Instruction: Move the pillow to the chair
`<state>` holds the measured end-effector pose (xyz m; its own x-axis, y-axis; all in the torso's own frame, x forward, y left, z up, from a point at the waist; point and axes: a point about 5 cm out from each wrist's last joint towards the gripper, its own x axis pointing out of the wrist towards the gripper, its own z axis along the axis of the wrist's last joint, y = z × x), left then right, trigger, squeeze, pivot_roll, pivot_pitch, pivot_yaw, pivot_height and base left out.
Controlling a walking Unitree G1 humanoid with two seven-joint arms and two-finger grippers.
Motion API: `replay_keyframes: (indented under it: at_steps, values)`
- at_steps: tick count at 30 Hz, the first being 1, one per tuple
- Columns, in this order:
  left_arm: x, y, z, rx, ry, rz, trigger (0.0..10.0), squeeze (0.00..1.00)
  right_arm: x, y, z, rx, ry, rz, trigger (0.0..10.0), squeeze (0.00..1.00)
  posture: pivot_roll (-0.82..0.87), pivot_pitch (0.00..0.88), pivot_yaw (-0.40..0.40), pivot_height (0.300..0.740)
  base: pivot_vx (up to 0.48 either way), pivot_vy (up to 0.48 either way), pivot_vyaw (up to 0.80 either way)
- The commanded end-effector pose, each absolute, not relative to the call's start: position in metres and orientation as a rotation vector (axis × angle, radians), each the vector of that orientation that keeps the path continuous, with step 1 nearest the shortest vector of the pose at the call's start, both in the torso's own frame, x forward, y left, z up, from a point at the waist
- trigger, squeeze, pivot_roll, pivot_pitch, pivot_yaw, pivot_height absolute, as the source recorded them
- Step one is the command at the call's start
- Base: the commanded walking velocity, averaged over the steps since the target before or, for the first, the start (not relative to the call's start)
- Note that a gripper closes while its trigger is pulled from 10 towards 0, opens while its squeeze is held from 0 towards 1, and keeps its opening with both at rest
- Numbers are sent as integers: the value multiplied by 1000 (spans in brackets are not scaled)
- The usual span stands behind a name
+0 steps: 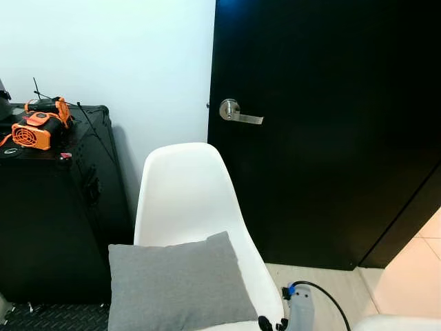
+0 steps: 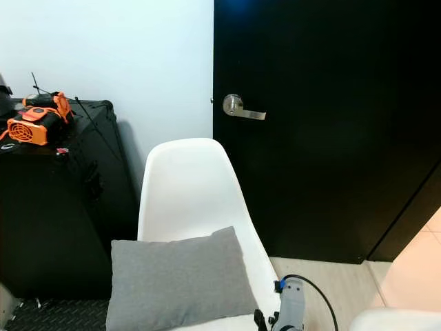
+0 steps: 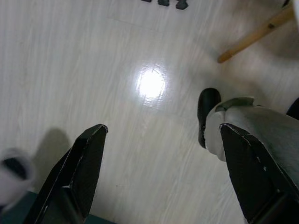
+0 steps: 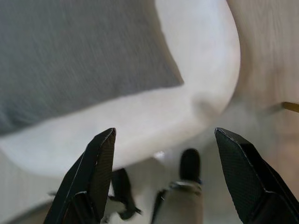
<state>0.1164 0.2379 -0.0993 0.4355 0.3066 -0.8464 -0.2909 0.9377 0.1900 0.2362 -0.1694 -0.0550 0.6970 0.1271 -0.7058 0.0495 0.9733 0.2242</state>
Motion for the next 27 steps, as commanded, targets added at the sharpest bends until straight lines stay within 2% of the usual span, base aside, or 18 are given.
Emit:
replay_keyframes:
  at_steps: [1,5,7,20,27]
  values:
    - [114,235,-101,21,1075,360,10000,0,230,-171,-60,198,836,40,10000,0,72,72,-80,740,0,0,0]
    - [112,236,-101,27,1077,359,10000,0,220,-170,-66,135,900,35,10000,0,73,80,-79,740,0,0,0]
    - [112,236,-101,36,1082,356,10000,0,216,-170,-69,148,927,23,10000,0,75,73,-81,740,0,0,-788]
    - [116,237,-100,42,1057,343,10000,0,188,-182,-84,-42,1064,36,10000,0,88,58,-80,740,0,0,-780]
    - [109,239,-101,116,1097,351,10000,0,176,-181,-90,-99,1109,75,10000,0,80,72,-81,740,0,0,-776]
